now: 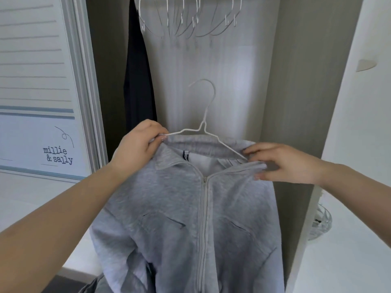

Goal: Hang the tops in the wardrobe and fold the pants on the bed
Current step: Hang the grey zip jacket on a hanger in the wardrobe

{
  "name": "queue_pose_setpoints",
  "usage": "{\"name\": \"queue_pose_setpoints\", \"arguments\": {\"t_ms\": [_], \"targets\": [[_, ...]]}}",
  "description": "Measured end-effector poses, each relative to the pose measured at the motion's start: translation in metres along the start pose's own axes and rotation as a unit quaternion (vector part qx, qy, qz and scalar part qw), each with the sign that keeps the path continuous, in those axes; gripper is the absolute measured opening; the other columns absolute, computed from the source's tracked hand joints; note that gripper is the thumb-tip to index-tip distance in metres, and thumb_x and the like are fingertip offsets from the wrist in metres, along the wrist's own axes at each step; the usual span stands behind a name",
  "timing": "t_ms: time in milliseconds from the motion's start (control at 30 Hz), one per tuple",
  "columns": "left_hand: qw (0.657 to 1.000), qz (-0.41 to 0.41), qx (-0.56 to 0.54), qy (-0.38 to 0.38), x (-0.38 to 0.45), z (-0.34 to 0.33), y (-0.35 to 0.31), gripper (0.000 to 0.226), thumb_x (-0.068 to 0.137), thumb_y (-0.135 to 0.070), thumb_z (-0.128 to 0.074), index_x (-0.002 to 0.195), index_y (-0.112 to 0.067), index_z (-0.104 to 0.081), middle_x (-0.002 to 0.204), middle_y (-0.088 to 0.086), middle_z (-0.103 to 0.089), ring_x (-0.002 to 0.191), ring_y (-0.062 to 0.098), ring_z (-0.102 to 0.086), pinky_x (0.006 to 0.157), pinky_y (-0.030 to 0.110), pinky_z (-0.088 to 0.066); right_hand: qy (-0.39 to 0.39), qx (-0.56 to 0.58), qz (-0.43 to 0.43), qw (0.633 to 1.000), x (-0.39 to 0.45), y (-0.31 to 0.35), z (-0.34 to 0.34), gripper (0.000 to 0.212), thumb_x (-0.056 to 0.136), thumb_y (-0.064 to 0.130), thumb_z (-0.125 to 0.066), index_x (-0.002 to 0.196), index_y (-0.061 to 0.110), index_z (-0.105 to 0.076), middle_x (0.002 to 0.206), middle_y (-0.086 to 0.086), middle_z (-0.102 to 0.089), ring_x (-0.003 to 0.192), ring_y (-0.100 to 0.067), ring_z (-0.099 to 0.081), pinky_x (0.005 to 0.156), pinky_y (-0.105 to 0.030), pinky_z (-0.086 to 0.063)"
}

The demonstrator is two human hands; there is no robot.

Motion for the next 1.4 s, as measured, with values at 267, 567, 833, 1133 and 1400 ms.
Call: {"name": "queue_pose_setpoints", "arguments": {"t_ms": [267,567,833,1133,1400], "targets": [[0.997,0.019,-0.029,-0.065,0.012,0.005,0.005,0.016,0.095,-0.012,-0.054,0.104,-0.011,-0.067,0.103,-0.002,-0.058,0.096,0.003,-0.050,0.088,0.004,-0.034,-0.056,0.083,-0.120,0.988,0.014,0.009,0.022,0.045,0.081,0.057,-0.052,0.122,0.037,-0.054,0.126,0.009,-0.056,0.099,-0.007,-0.060,0.092,-0.025,-0.046],[0.980,0.154,-0.121,-0.040,0.035,-0.005,0.019,0.019,0.093,-0.013,-0.057,0.107,-0.011,-0.069,0.110,0.003,-0.063,0.102,0.012,-0.056,0.089,0.016,-0.040,-0.112,0.484,-0.147,0.855,0.028,0.036,-0.005,0.028,0.090,0.027,-0.056,0.106,0.007,-0.066,0.103,-0.007,-0.073,0.097,-0.020,-0.068,0.083,-0.027,-0.055],[0.816,0.344,-0.465,0.014,0.036,-0.025,-0.011,0.050,0.088,-0.056,-0.052,0.134,-0.036,-0.048,0.133,-0.019,-0.045,0.121,0.001,-0.040,0.098,0.025,-0.032,-0.200,0.642,-0.211,0.710,0.062,0.070,-0.010,0.024,0.089,0.028,-0.063,0.095,0.006,-0.071,0.090,-0.014,-0.074,0.081,-0.026,-0.072,0.068,-0.030,-0.056],[0.744,0.315,-0.589,-0.006,0.071,0.004,-0.017,0.045,0.091,-0.055,-0.048,0.123,-0.025,-0.061,0.110,0.001,-0.071,0.101,0.015,-0.067,0.090,0.032,-0.051,-0.232,0.590,-0.130,0.762,0.138,0.121,0.028,0.020,0.090,0.029,-0.062,0.096,0.011,-0.069,0.083,-0.005,-0.075,0.075,-0.020,-0.073,0.059,-0.026,-0.055],[0.715,0.325,-0.610,-0.106,0.088,0.026,0.036,0.043,0.073,-0.061,-0.052,0.096,-0.026,-0.064,0.083,-0.012,-0.074,0.082,0.003,-0.065,0.072,0.029,-0.047,-0.313,0.512,-0.098,0.793,0.231,0.150,0.035,0.023,0.092,0.030,-0.057,0.075,0.015,-0.063,0.063,-0.007,-0.070,0.067,-0.028,-0.070,0.064,-0.036,-0.058]]}}
Point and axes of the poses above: each hand's wrist, its own x-axis towards the middle knuckle, its own z-axis out of the back of the hand, y = z × x, the point moved 4 cm from there along x, towards the middle knuckle
